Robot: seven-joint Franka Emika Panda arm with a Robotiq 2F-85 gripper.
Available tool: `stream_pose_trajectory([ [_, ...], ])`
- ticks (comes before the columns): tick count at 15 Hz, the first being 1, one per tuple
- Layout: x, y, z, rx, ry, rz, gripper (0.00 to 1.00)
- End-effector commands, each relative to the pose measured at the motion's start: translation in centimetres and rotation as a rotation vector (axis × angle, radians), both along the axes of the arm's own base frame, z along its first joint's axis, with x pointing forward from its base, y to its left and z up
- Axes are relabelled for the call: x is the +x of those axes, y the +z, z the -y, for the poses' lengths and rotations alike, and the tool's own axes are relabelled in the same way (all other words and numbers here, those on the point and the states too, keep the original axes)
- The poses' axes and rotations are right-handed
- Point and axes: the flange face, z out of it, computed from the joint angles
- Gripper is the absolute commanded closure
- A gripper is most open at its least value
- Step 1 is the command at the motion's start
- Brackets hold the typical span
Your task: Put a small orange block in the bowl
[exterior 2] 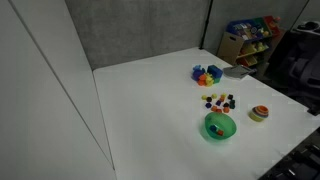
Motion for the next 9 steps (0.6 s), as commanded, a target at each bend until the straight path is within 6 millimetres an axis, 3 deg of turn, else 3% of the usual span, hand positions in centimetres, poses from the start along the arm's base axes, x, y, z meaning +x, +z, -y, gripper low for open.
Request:
stream_pose_trajectory([
  [1,0.0,0.1,0.0,-0.001,0.0,-0.001,0.0],
  [5,1.1,-0.4,-0.7,0.029,-0.003,0.025,0.0],
  [9,3.7,-1.1,-1.5,0.095,-0.002,0.08,0.0],
])
